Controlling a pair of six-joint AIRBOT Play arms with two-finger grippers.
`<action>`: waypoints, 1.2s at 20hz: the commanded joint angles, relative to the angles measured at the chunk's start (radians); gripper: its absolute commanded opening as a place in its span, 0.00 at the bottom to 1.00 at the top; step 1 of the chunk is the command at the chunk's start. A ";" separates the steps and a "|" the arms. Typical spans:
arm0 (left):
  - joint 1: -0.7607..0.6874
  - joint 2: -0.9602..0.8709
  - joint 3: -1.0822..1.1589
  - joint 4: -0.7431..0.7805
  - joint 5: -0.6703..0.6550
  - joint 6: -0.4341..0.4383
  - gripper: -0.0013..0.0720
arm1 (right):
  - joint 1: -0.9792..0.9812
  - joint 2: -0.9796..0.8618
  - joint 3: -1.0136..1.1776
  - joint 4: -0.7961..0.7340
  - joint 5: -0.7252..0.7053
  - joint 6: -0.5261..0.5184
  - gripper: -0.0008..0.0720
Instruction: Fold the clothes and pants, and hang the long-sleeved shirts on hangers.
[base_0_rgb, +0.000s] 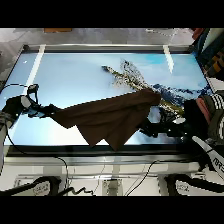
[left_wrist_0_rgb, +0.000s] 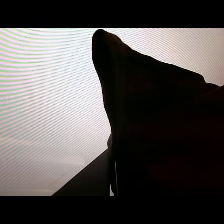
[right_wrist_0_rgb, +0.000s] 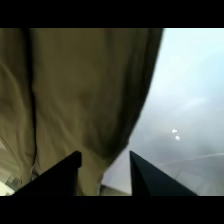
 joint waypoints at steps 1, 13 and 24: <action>0.000 0.000 0.000 0.000 0.000 0.000 0.03 | 0.064 -0.028 0.032 0.018 -0.156 0.005 0.43; 0.012 0.109 0.048 -0.076 0.004 0.000 0.03 | 0.060 0.228 0.396 -0.530 -0.008 0.003 0.03; 0.202 0.455 0.087 -0.552 0.422 -0.106 0.03 | 0.060 0.645 0.715 -1.002 -0.004 0.005 0.03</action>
